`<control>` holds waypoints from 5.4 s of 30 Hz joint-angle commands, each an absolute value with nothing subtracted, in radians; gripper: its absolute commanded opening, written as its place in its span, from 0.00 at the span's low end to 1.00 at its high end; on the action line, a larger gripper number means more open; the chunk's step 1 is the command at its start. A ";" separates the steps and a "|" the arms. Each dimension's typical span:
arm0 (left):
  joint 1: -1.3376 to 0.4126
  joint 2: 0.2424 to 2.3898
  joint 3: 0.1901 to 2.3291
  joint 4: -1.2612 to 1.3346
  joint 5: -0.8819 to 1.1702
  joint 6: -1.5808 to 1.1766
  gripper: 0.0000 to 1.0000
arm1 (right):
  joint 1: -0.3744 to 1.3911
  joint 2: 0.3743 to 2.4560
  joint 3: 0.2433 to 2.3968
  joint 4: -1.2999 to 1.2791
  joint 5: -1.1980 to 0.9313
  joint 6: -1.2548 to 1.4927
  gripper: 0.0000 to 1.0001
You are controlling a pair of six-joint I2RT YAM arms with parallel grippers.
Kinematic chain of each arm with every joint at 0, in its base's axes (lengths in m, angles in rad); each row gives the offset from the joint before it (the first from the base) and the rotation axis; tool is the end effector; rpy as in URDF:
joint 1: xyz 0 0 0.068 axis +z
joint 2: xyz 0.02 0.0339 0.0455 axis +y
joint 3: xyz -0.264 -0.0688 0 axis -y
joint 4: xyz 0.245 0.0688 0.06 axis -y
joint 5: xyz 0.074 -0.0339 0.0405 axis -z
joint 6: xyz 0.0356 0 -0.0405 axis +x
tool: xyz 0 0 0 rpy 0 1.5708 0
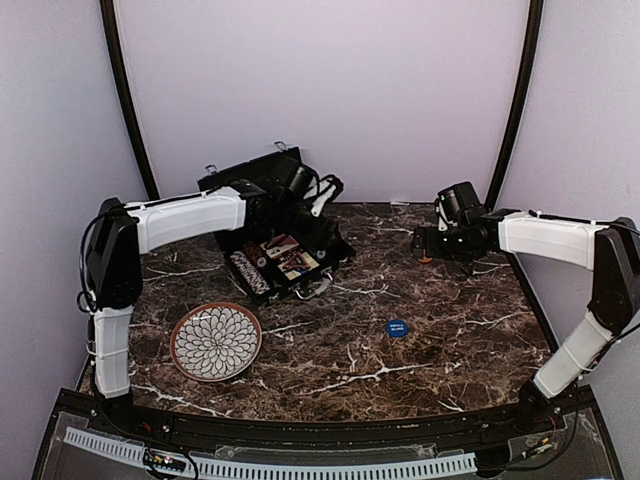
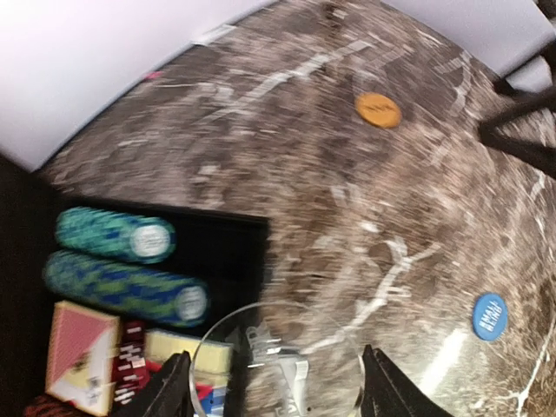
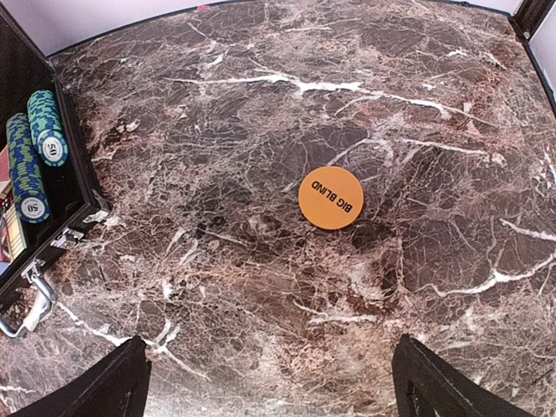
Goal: Pack up texas hold em set
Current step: Place the dealer button in the poker case, then adjust the big blind button at the center of the board.
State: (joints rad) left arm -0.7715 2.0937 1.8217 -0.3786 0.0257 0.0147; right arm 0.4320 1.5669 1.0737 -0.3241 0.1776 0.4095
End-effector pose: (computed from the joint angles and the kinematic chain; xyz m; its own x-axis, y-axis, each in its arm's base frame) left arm 0.3515 -0.3431 0.2678 -0.4237 0.4326 -0.7959 0.7179 0.6961 -0.0039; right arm 0.3094 0.1357 0.2348 -0.7279 0.0959 -0.6789 -0.0136 0.9879 0.1542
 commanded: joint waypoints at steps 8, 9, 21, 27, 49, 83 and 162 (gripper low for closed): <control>-0.551 2.021 1.726 -0.364 0.036 -0.029 0.43 | 0.426 1.561 1.093 -0.337 0.175 0.401 0.99; -0.543 2.024 1.726 -0.359 0.036 -0.030 0.43 | 0.426 1.562 1.096 -0.340 0.174 0.400 0.99; -0.481 2.175 1.779 -0.323 0.029 -0.021 0.44 | 0.427 1.563 1.097 -0.354 0.184 0.388 0.98; -0.477 2.242 1.821 -0.329 0.017 -0.016 0.46 | 0.426 1.558 1.102 -0.371 0.202 0.376 0.98; -0.477 2.115 1.816 -0.310 0.080 -0.098 0.99 | 0.364 1.778 1.225 -0.394 0.269 0.329 0.99; -0.489 1.819 1.547 -0.143 0.273 -0.207 0.88 | 0.319 2.189 1.576 -0.472 0.212 0.255 0.75; -0.490 1.779 1.466 -0.144 0.248 -0.189 0.87 | 0.354 2.189 1.539 -0.377 0.030 0.274 0.74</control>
State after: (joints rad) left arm -0.4873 1.8332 1.4818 -0.1539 0.2466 -0.2016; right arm 0.3515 2.1429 1.5040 -0.3649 0.0799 0.2844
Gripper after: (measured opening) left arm 0.872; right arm 0.739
